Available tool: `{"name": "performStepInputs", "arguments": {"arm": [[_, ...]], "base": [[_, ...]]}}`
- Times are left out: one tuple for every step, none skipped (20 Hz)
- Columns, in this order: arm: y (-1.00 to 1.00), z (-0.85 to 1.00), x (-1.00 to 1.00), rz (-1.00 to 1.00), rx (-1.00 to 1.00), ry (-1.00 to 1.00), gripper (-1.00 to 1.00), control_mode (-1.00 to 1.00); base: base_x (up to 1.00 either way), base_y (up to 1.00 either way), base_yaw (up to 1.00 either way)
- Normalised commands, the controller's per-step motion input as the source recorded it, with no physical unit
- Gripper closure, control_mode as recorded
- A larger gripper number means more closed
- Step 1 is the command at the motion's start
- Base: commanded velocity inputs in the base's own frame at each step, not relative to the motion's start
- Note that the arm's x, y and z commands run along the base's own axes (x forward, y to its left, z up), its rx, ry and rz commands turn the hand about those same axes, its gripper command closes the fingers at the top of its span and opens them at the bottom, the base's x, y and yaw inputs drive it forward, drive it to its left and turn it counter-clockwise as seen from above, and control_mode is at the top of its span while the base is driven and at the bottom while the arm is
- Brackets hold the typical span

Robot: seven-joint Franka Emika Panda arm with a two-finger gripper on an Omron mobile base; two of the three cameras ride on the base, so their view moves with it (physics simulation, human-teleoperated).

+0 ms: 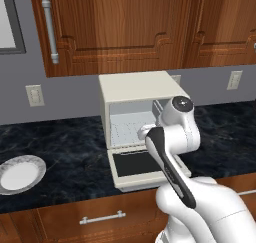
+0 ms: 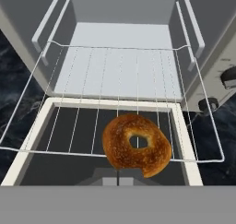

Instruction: Pick up the bagel from the plate, place it on the toaster oven rack, close the door, and set the timer.

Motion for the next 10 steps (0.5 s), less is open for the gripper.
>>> {"name": "performStepInputs", "arguments": {"arm": [[0.00, 0.00, -0.02, 0.00, 0.00, 0.00, 1.00, -1.00], [0.00, 0.00, -0.11, 0.00, 0.00, 0.00, 1.00, -1.00], [0.00, 0.00, -0.21, 0.00, 0.00, 0.00, 1.00, -1.00], [0.00, 0.00, -0.22, 0.00, 0.00, 0.00, 1.00, -1.00], [0.00, 0.00, -0.24, 0.00, 0.00, 0.00, 1.00, -1.00], [0.00, 0.00, -0.25, 0.00, 0.00, 0.00, 1.00, -1.00], [0.00, 0.00, -0.23, 0.00, 0.00, 0.01, 1.00, -1.00], [0.00, 0.00, -0.16, 0.00, 0.00, 0.00, 1.00, -1.00], [0.00, 0.00, -0.11, 0.00, 0.00, 0.00, 1.00, -1.00], [0.00, -0.04, -0.09, 0.00, 0.00, 0.00, 1.00, -1.00]], "base": [[0.00, 0.00, 0.00], [0.00, 0.00, 0.00], [0.00, 0.00, 0.00], [0.00, 0.00, 0.00], [0.00, 0.00, 0.00], [0.00, 0.00, 0.00], [0.00, 0.00, 0.00], [0.00, 0.00, 0.00], [0.00, 0.00, 0.00], [0.00, 0.00, 0.00]]}}
